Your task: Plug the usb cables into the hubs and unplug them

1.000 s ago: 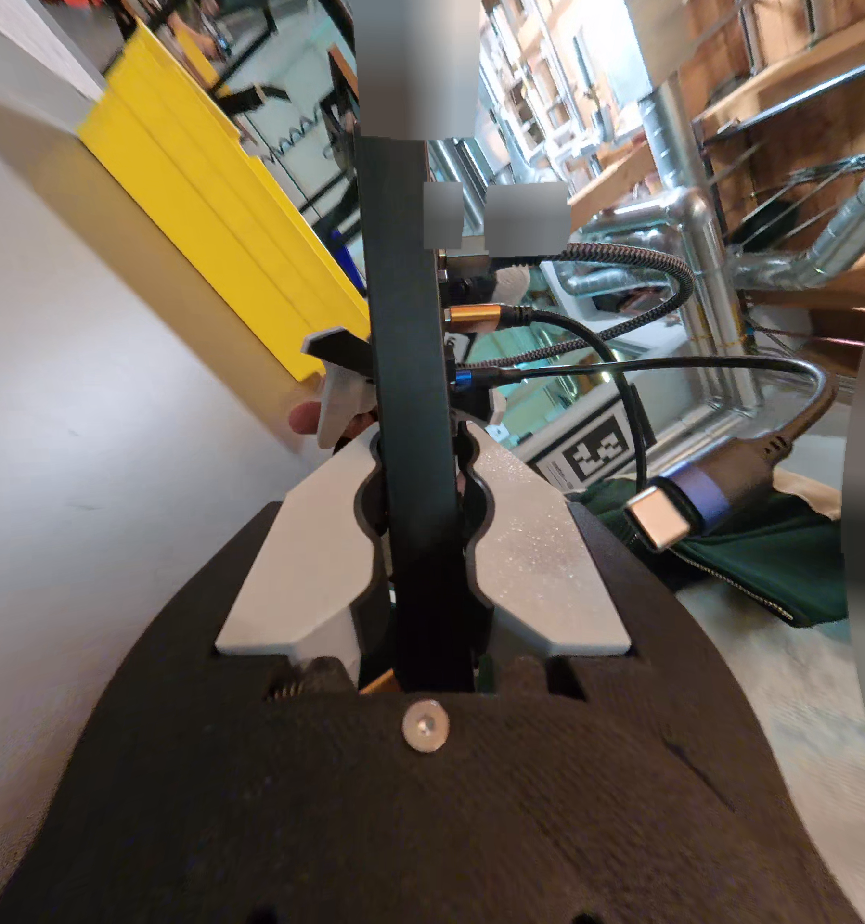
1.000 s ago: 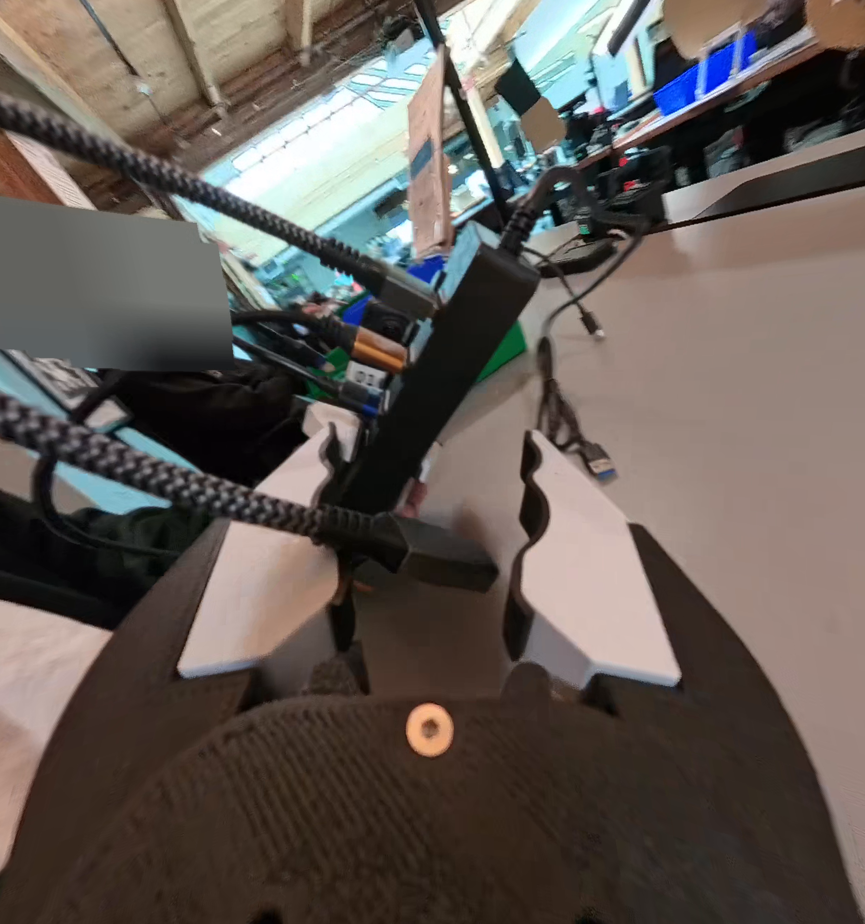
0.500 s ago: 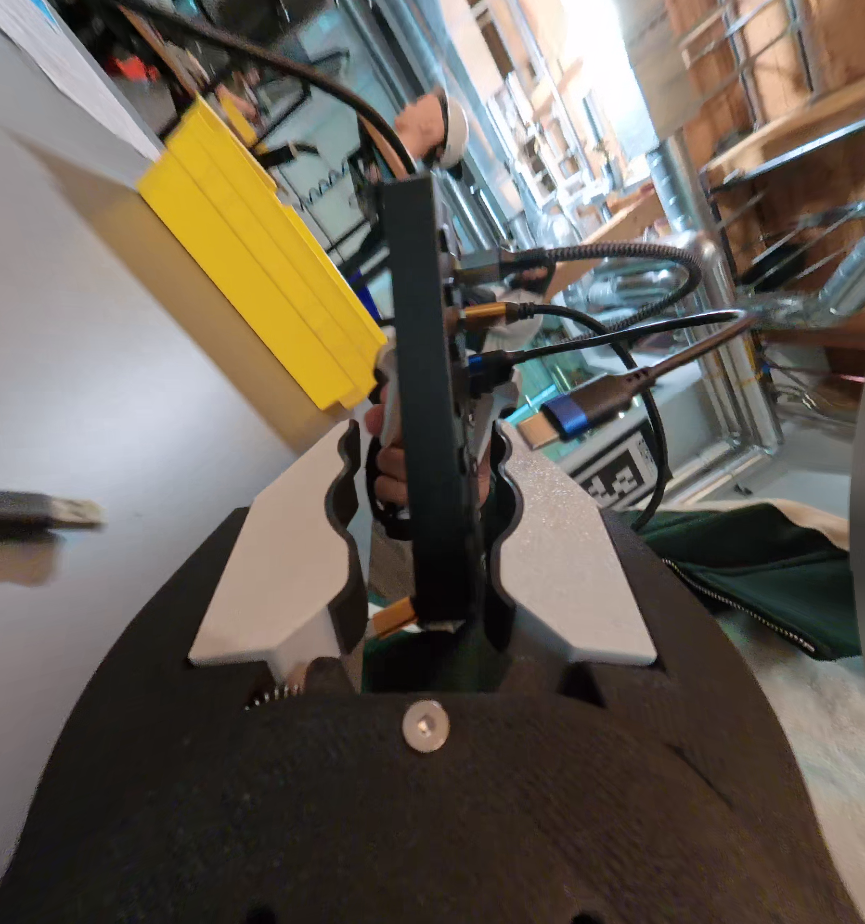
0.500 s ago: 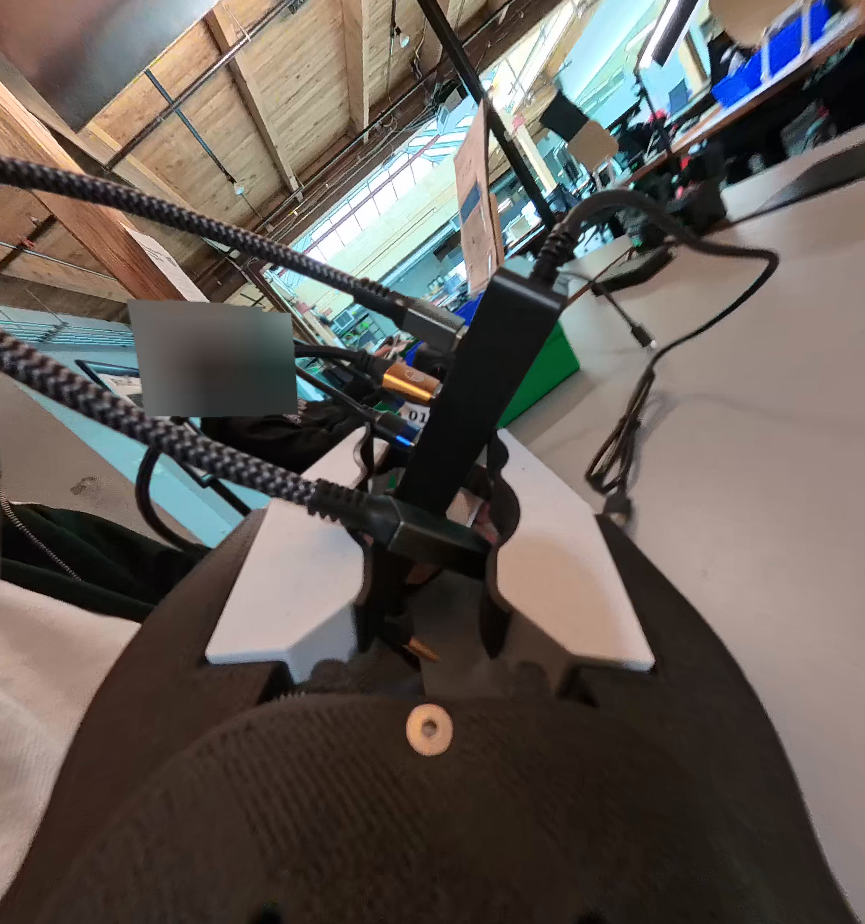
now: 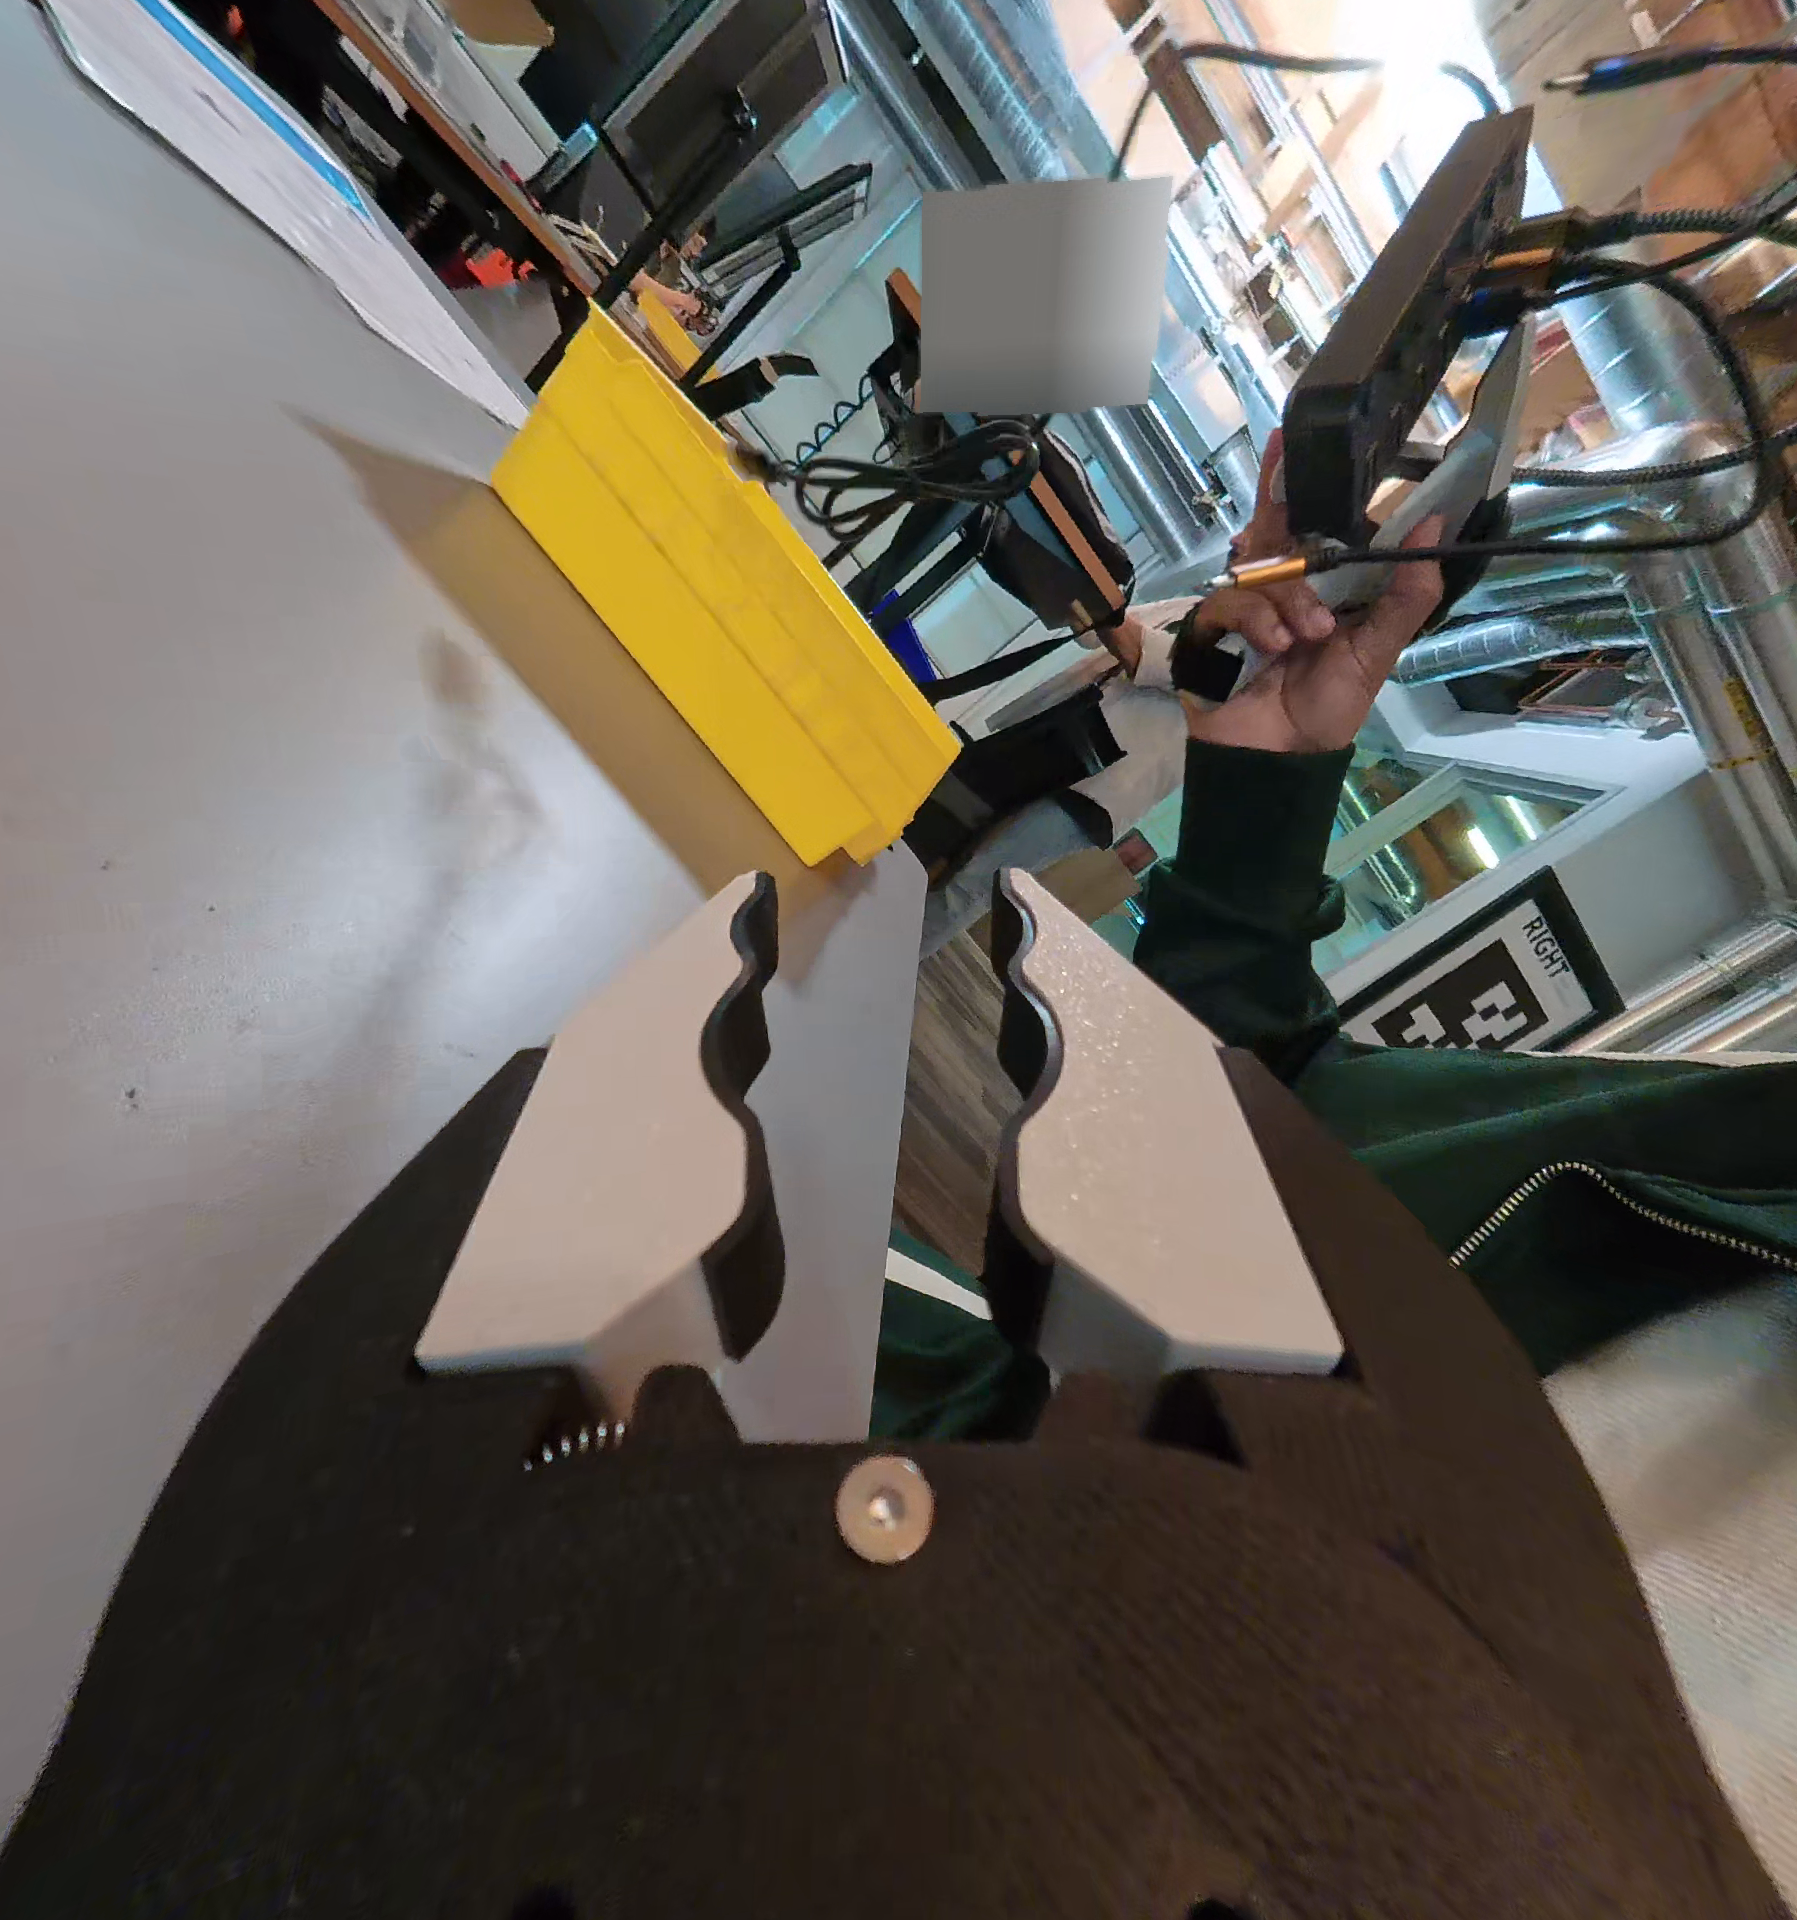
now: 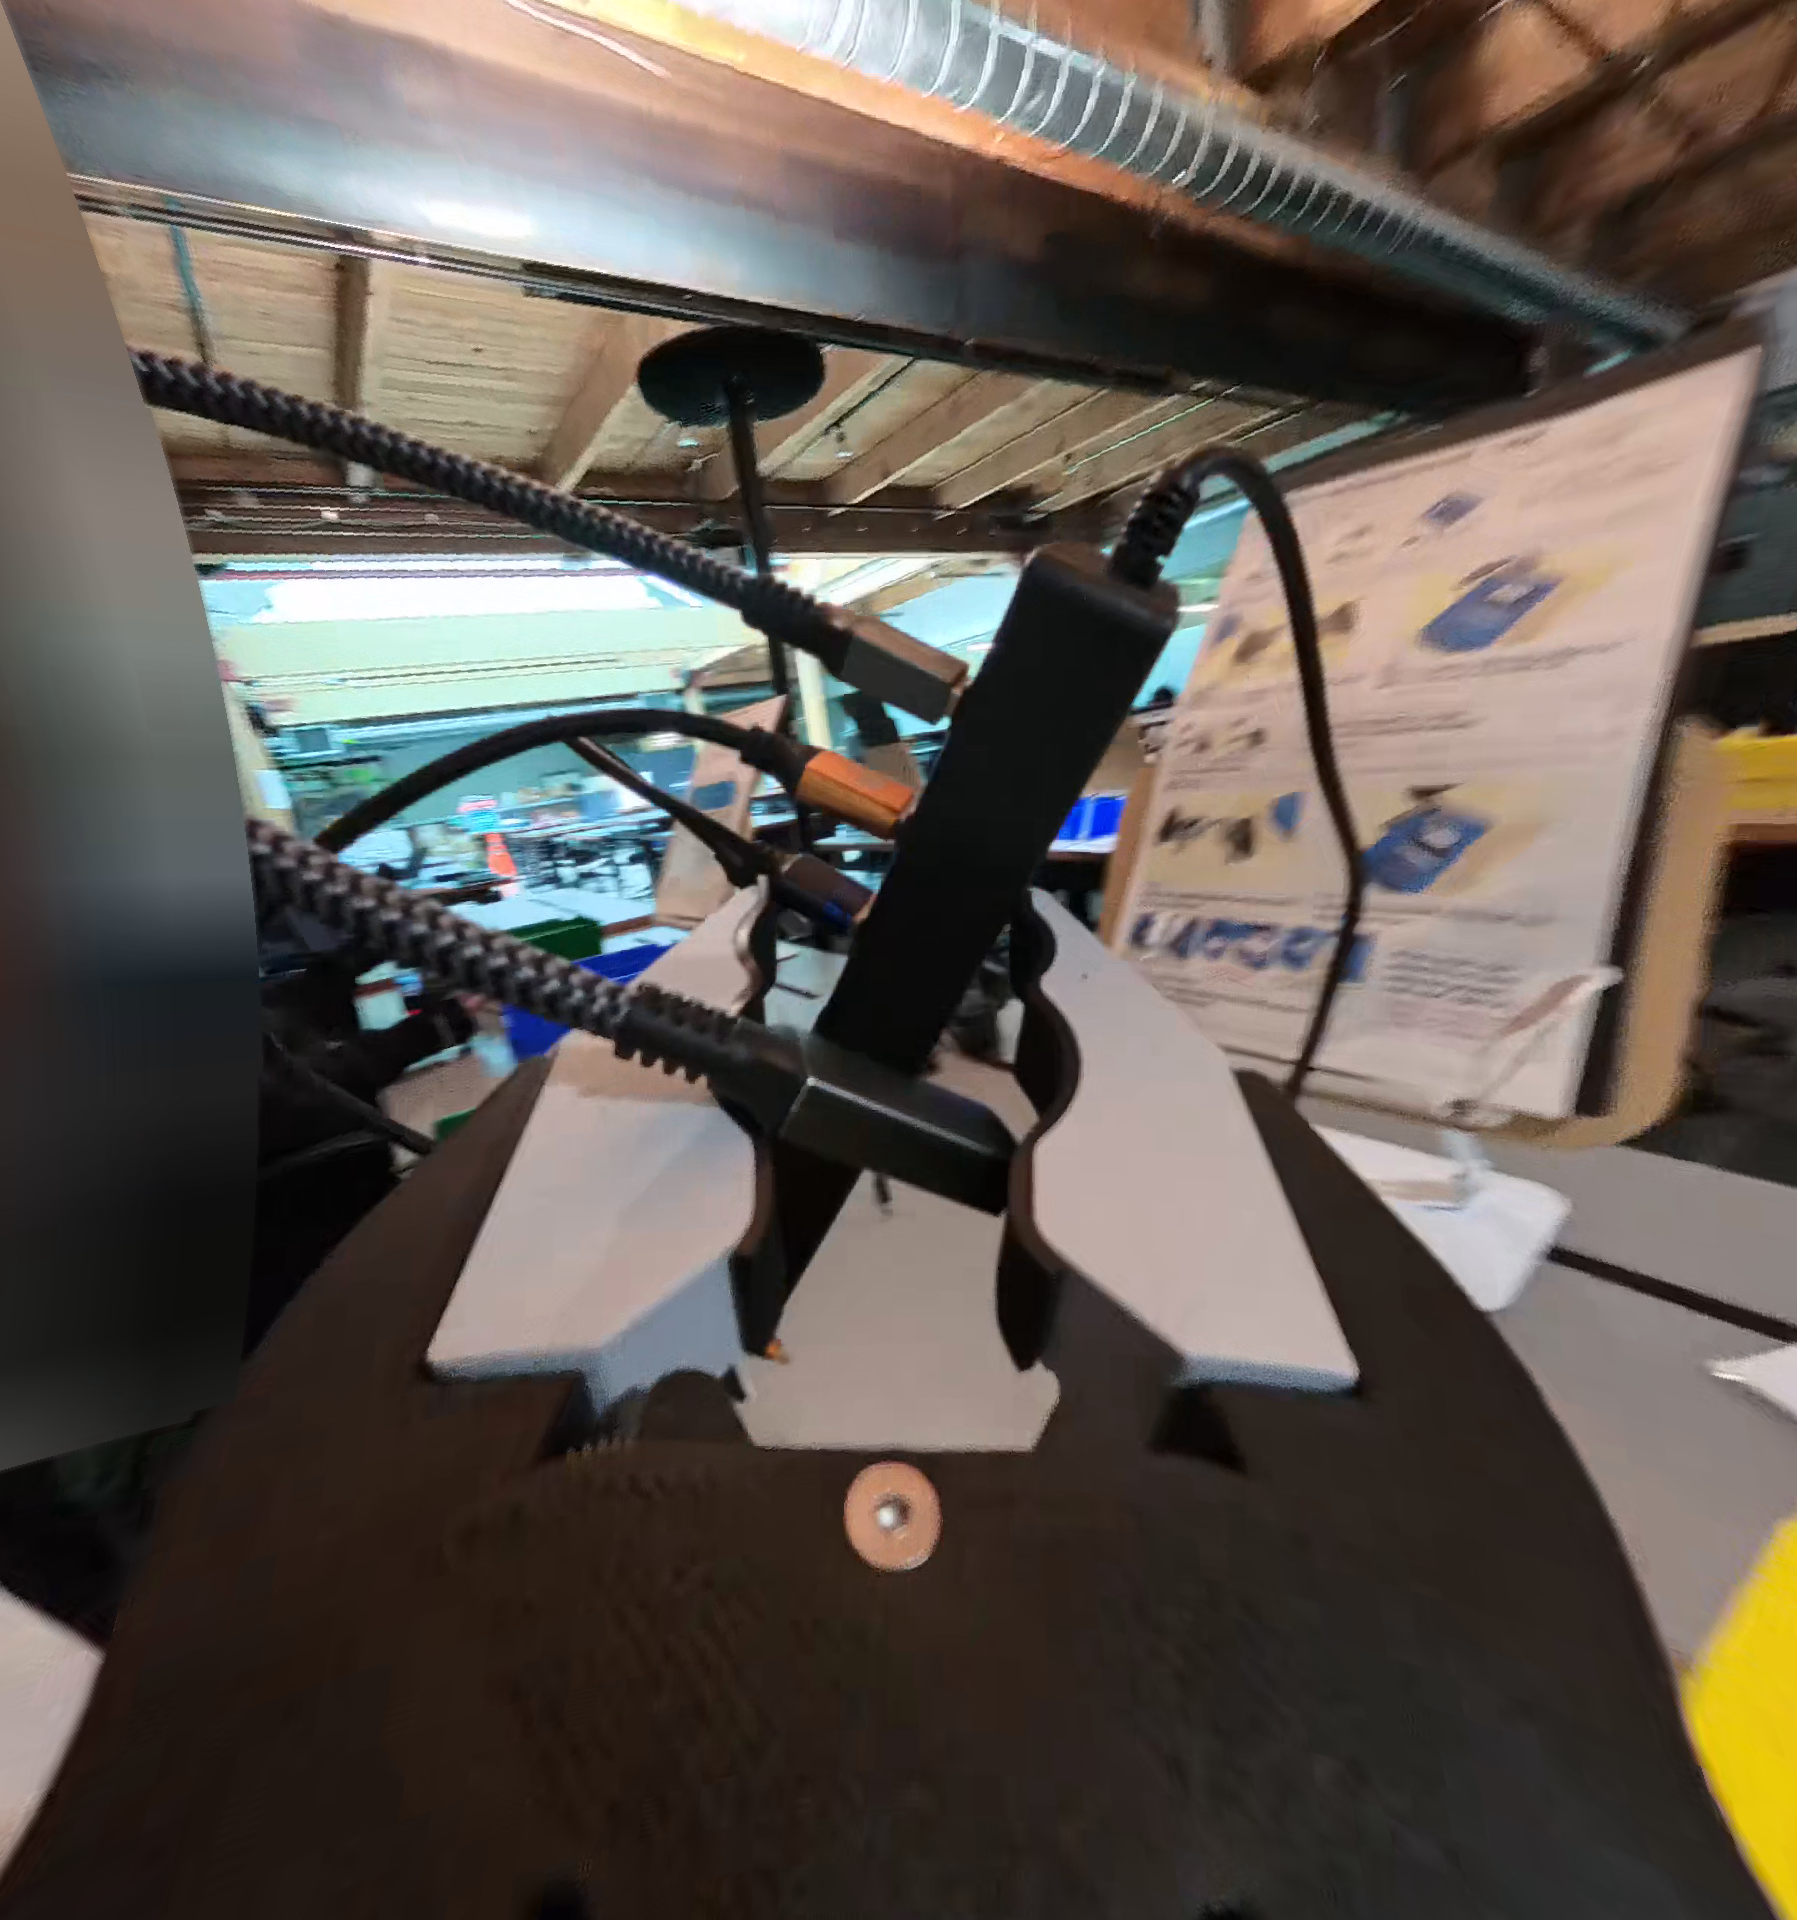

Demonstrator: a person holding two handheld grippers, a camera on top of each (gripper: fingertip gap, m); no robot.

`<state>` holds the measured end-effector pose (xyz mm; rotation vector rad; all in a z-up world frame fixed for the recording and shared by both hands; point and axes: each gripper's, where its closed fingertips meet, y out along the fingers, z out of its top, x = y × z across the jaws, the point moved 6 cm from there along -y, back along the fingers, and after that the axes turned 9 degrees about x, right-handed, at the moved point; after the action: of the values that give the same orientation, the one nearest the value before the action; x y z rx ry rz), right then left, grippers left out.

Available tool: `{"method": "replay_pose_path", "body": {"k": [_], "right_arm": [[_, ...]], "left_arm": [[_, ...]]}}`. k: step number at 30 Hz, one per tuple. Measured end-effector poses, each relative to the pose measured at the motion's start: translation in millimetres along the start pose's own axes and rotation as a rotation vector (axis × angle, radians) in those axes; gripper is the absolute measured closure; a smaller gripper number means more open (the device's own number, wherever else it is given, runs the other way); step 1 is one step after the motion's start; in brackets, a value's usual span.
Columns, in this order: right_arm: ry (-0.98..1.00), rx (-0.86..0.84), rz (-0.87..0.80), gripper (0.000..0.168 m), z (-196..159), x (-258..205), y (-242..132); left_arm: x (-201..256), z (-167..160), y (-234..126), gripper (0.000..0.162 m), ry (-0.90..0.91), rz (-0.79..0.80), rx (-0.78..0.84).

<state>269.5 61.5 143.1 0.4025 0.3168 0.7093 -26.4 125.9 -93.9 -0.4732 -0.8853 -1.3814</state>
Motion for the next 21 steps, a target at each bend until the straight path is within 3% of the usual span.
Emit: {"method": "replay_pose_path", "body": {"k": [4, 9, 12, 21], "right_arm": [[-0.043, 0.022, -0.087, 0.124, 40, 20, -34], [-0.124, -0.040, -0.267, 0.124, 52, 58, -77], [-0.046, -0.156, -0.316, 0.124, 27, 88, -96], [0.129, -0.620, -0.540, 0.124, -94, 168, -147]], "left_arm": [[-2, 1, -1, 0.122, -0.028, -0.005, 0.009], [-2, 2, -1, 0.122, -0.063, -0.021, 0.014], [-3, 1, -1, 0.122, -0.067, -0.023, 0.010], [-4, 0, -1, 0.122, -0.085, -0.025, -0.002]]}}
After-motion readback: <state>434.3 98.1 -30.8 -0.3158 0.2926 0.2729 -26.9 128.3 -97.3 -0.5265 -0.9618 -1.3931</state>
